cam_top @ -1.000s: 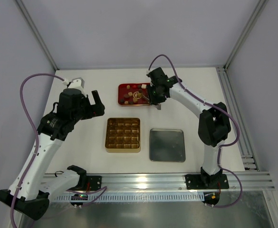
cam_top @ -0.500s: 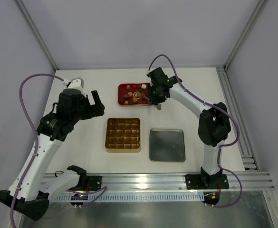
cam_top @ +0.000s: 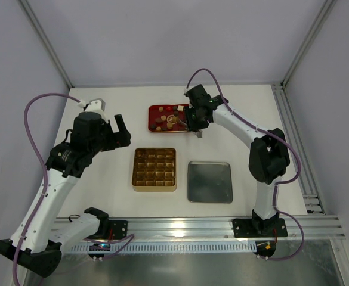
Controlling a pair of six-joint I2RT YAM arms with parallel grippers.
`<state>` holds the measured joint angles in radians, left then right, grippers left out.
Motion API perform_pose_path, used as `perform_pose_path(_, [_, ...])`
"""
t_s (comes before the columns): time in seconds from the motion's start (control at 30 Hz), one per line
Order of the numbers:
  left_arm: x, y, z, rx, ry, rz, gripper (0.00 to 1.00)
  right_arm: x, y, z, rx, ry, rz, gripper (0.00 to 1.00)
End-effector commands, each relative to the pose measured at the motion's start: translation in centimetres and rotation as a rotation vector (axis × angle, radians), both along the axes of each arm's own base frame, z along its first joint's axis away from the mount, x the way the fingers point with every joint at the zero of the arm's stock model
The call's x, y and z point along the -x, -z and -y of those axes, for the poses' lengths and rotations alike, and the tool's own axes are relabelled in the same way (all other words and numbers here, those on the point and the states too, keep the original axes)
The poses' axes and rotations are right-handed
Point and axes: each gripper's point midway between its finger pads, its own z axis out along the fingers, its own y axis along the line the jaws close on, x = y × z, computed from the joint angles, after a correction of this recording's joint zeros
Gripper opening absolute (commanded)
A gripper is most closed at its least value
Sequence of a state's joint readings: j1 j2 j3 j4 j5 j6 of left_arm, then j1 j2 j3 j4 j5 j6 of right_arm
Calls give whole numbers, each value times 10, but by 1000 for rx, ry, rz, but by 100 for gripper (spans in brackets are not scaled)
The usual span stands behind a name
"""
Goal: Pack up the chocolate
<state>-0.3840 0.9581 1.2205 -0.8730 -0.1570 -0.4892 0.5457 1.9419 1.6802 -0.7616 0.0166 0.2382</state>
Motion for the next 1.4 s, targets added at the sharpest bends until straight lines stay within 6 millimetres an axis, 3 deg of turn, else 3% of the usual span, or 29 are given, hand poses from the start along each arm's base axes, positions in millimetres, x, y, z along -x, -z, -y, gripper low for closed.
perform_pose_path(0.0, [2, -6, -2, 1, 0, 19, 100, -3, -27, 1, -24, 0, 54, 42])
perform_pose_path(0.7, [-3, -4, 1, 7, -2, 19, 100, 0, -22, 3, -8, -16, 41, 38])
perform_pose_path(1.37, [-3, -9, 0, 10, -3, 36, 100, -12, -52, 4, -24, 3, 101, 34])
